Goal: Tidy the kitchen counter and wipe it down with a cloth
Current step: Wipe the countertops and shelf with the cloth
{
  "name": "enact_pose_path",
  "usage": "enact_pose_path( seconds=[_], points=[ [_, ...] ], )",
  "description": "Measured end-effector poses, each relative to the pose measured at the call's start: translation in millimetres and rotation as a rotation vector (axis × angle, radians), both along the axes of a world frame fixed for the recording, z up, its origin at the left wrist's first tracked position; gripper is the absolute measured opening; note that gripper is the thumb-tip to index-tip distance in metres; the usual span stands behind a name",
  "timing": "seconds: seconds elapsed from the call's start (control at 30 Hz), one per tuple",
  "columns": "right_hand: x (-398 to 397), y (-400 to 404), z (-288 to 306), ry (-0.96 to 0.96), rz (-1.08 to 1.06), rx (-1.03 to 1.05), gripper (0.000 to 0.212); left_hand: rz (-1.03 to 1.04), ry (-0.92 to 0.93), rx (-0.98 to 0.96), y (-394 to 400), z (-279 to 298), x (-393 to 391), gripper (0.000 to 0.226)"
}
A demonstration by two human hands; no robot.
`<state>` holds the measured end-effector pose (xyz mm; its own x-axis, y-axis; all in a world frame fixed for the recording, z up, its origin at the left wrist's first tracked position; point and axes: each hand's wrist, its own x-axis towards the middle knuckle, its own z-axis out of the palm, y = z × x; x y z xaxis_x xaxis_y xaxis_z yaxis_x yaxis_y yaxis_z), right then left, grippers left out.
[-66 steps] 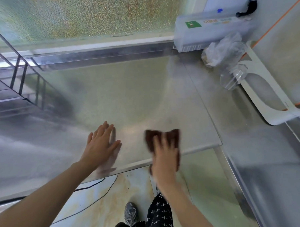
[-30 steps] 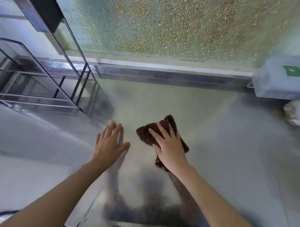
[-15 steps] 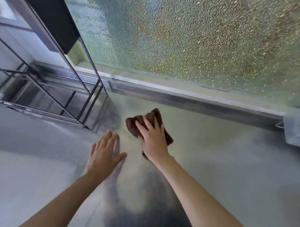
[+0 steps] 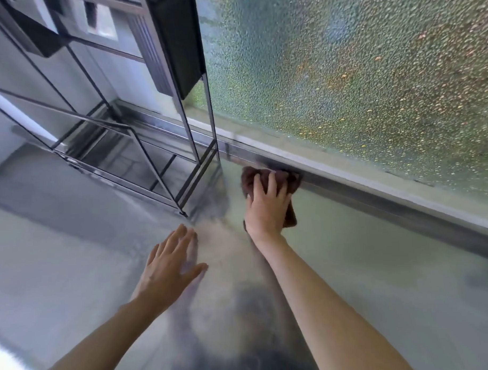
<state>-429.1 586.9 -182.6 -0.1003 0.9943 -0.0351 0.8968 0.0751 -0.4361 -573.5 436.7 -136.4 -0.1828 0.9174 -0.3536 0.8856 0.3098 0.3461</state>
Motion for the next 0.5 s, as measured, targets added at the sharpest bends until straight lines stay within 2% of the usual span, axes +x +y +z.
enact_pose_path(
  seconds=[0.07,0.17,0.2,0.27,0.37,0.43,0.5],
  points=[
    [-10.3,4.0,4.4,-0.015,0.249,0.003,0.047,0.014,-0.017,0.003,-4.3,5.2,-4.7,0.102],
    [26.4,14.9,5.4,-0.044,0.437,-0.005,0.047,0.009,-0.006,0.004,-7.9,12.3,-11.5,0.089],
    [45.2,14.9,4.5,-0.059,0.42,-0.001,0.048,0.013,-0.005,0.008,-8.0,14.1,-13.6,0.086],
    [73.7,9.9,4.4,-0.074,0.25,0.003,0.048,0.023,-0.01,0.018,-8.5,16.3,-16.9,0.082],
    [57.8,-1.1,6.8,-0.059,0.014,-0.026,0.047,0.028,-0.028,0.009,-15.6,17.0,-19.5,0.079],
    [23.4,-17.5,8.8,-0.03,0.093,-0.021,0.046,0.027,-0.028,-0.005,-24.6,15.1,-21.7,0.081],
    [-9.5,-48.9,5.0,-0.027,0.32,0.01,0.045,0.021,-0.014,-0.045,-36.2,11.7,-25.4,0.085]
  ],
)
